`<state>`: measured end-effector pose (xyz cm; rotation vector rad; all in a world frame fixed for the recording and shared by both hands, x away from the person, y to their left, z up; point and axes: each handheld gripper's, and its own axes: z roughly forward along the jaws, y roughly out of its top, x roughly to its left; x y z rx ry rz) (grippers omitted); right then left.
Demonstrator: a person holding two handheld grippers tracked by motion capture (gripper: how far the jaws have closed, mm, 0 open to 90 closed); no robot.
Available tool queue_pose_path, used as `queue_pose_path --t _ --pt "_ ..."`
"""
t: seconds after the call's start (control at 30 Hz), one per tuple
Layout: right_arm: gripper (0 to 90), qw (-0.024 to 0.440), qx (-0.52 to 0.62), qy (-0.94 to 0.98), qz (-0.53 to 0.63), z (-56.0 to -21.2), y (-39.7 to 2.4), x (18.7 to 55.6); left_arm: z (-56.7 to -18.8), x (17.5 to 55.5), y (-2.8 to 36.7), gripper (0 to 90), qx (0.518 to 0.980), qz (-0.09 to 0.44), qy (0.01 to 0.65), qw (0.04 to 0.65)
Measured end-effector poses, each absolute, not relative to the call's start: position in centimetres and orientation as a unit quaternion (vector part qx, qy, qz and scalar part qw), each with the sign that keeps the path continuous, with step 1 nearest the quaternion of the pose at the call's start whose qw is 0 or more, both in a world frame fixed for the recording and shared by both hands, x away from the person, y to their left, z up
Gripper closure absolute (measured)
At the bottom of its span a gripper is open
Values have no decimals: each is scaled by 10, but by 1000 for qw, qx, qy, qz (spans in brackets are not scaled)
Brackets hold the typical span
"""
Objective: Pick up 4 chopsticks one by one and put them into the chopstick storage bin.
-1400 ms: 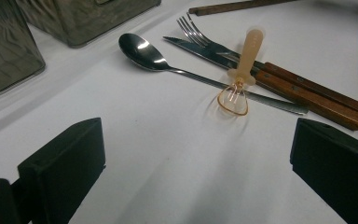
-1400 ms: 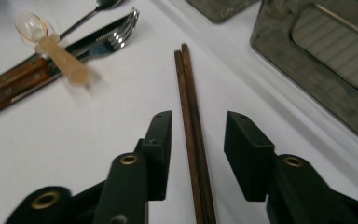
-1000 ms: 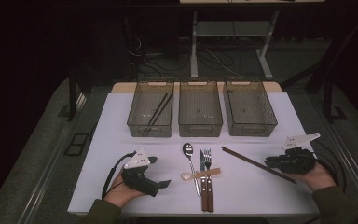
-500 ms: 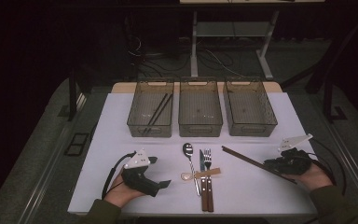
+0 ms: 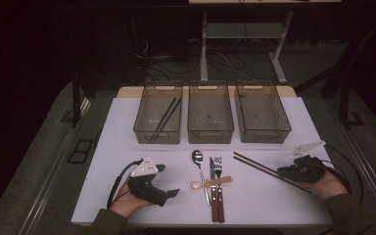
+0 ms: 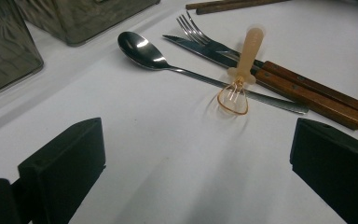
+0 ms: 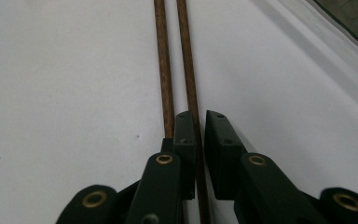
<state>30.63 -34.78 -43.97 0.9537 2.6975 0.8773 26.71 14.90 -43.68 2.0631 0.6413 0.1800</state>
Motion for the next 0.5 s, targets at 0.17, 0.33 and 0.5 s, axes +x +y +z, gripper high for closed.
queue_pose_path --t 0.17,0.33,0.5 --pt "833 76 311 902 291 -440 -348 306 -437 267 149 21 842 74 260 467" --pt "852 73 306 902 294 -441 -349 306 -437 267 149 21 842 73 260 467" --pt "853 71 303 902 298 -441 -350 308 -437 267 149 21 842 73 260 467"
